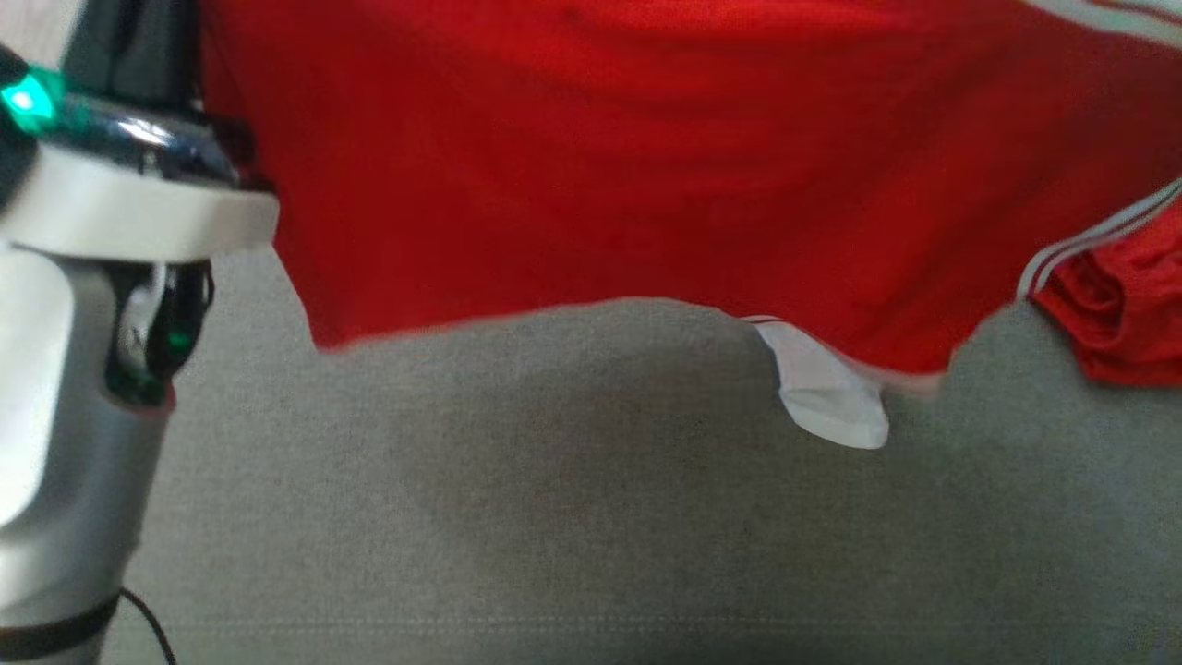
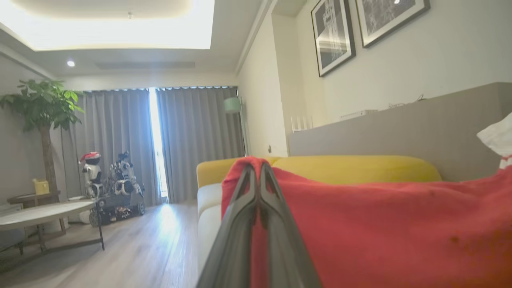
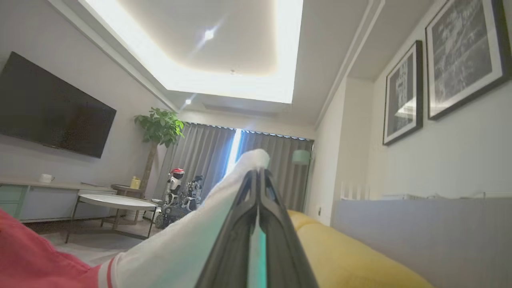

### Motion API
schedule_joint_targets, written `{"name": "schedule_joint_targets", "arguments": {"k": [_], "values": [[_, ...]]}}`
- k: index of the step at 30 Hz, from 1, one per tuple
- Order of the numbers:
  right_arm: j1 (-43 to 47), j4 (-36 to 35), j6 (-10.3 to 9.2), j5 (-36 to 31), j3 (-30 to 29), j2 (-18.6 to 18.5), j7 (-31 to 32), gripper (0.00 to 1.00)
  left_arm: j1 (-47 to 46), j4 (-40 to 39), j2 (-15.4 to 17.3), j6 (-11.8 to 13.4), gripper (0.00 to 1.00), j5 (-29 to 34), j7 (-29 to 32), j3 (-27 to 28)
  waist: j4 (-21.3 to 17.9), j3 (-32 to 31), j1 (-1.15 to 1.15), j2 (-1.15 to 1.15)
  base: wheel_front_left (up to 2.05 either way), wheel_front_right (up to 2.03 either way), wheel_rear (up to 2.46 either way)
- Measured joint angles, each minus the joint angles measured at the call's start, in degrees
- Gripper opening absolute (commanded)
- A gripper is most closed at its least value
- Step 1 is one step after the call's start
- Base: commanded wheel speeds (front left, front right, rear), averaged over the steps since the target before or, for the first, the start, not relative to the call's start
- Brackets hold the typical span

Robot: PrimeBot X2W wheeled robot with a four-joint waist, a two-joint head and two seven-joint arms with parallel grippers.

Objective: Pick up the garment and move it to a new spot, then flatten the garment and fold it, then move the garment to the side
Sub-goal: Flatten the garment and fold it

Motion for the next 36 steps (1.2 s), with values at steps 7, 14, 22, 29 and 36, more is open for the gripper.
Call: {"name": "schedule_joint_targets", "arguments": {"k": [7,14,22,29,36], "values": [[-4.4,0.4,0.0,2.6,0.5,-1.0,2.6,0.0,-3.3,-3.6,1.0,0.2,0.0,0.3,4.3,-0.1,-1.7,-1.7,0.0,0.0,0.0,0.0,0.0],[-16.9,13.4,0.0,8.1,4.8,-2.8,2.4,0.0,-10.3,5.7,-0.7,-2.5,0.0,-1.9,4.8,-0.7,-2.3,1.8,0.0,0.0,0.0,0.0,0.0],[-39.5,36.1,0.0,10.3,11.4,-3.2,-4.0,0.0,-28.0,27.3,-6.2,-6.9,0.0,-2.7,0.6,-2.5,-1.6,5.6,0.0,0.0,0.0,0.0,0.0],[-54.5,57.3,0.0,12.4,10.5,2.6,-13.7,0.0,-41.2,45.6,-10.3,-8.3,0.0,-3.3,-3.0,-2.3,-0.5,5.2,0.0,0.0,0.0,0.0,0.0],[-60.0,75.9,0.0,12.7,12.2,9.1,-13.9,0.0,-46.4,62.2,-13.3,-9.2,0.0,-2.8,-3.4,-3.1,-1.4,7.0,0.0,0.0,0.0,0.0,0.0]]}}
